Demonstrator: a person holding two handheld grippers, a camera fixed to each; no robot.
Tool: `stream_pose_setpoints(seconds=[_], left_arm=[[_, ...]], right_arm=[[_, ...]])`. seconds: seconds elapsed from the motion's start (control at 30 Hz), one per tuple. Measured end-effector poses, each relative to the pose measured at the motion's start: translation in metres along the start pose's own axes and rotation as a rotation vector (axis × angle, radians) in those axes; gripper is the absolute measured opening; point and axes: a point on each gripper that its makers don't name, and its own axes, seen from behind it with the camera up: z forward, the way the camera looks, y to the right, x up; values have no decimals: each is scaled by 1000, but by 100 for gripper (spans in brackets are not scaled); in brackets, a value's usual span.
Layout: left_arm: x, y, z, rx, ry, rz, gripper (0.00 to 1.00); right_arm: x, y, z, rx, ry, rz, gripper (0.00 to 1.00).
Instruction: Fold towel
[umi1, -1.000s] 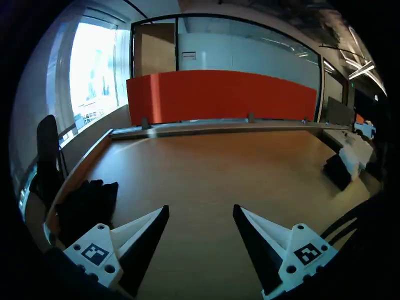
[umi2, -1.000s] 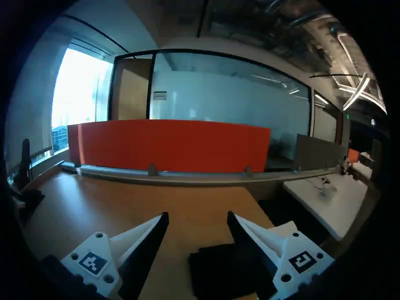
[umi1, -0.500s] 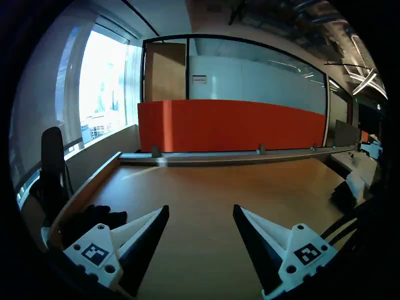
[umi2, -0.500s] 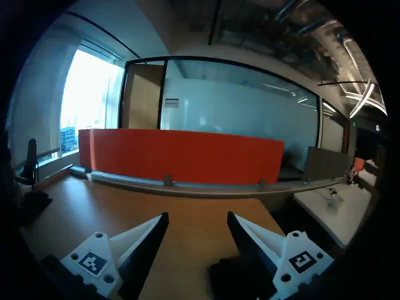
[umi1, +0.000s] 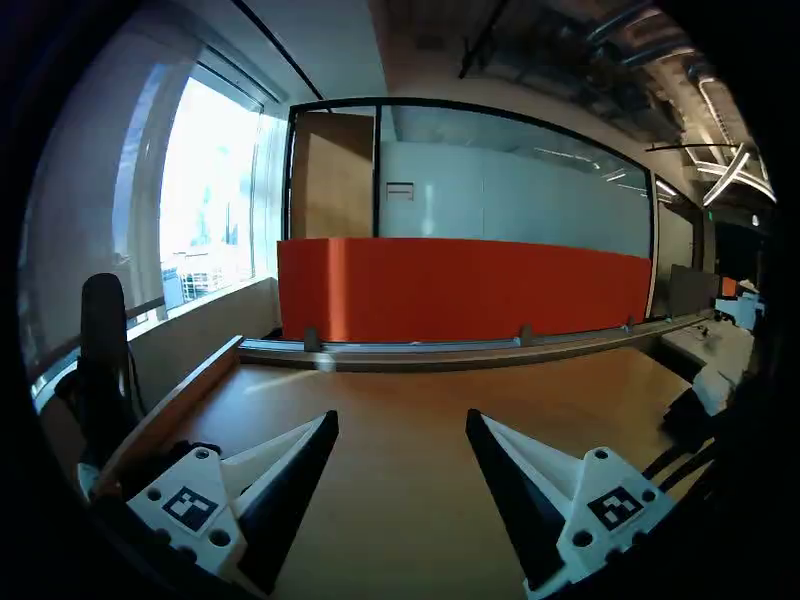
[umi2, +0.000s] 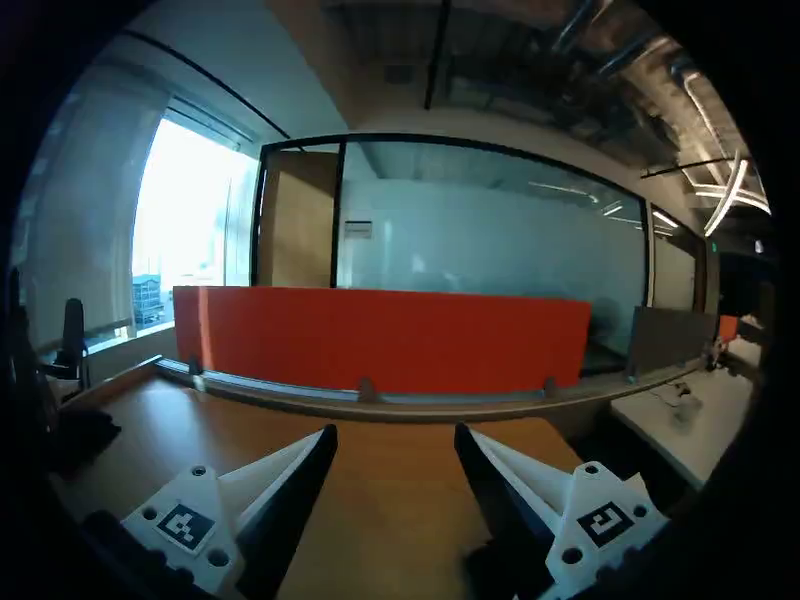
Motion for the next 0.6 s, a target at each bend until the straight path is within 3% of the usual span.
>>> stream_pose_setpoints(seconds=[0.6], left_arm=[[18, -8, -3, -2, 76, -30, 95]], right_arm=[[18, -24, 1, 13, 6, 52, 91]])
